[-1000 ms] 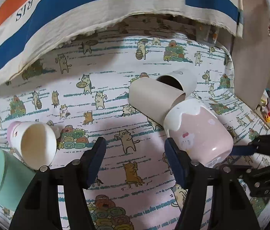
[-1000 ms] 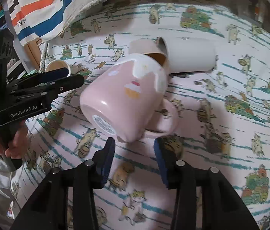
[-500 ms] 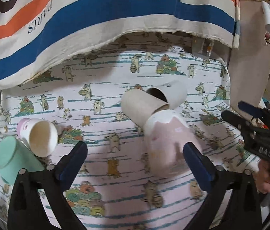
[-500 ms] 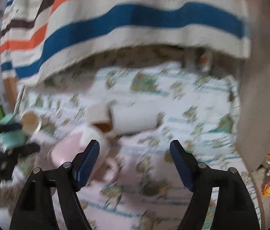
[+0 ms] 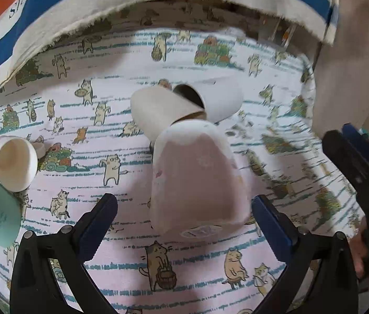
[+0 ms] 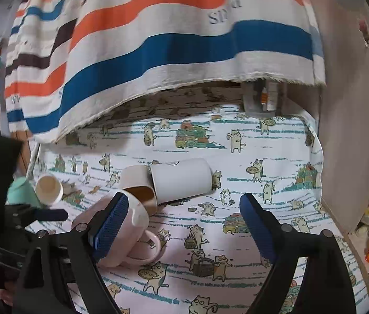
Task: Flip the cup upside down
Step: 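Rotate the held pink mug so its rim faces the table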
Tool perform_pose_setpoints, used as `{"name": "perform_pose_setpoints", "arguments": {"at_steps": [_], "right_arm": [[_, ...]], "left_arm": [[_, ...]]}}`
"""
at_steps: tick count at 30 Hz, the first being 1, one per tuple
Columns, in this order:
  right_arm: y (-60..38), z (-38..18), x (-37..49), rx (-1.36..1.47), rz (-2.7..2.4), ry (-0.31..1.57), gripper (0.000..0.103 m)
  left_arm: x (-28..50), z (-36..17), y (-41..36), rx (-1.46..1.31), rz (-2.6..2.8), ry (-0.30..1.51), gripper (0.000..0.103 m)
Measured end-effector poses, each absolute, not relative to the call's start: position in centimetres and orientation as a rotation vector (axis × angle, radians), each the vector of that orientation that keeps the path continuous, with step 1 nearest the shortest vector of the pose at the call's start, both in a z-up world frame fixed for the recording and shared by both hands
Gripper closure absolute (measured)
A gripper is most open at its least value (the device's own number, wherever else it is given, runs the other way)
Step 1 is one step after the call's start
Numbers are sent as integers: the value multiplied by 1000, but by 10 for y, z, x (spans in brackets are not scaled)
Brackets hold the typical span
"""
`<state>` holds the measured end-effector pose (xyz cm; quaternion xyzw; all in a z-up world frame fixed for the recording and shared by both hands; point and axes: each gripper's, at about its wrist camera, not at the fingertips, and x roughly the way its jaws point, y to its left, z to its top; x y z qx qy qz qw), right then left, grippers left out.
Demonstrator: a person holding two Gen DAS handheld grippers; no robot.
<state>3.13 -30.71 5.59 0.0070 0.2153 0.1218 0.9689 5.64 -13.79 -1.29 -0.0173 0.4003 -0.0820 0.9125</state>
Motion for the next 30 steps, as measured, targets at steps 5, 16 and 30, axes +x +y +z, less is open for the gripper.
{"name": "perform_pose_setpoints", "arguments": {"at_steps": [5, 16, 30], "right_arm": [[-296, 46, 33, -12, 268, 488, 15], [-307, 41, 43, 49, 251, 534, 15], [-307, 36, 48, 54, 248, 564, 15]], "left_arm": [[59, -27, -143, -26, -199, 862, 1], [66, -41, -152, -36, -200, 893, 2], [55, -30, -139, -47, -188, 840, 19]]}}
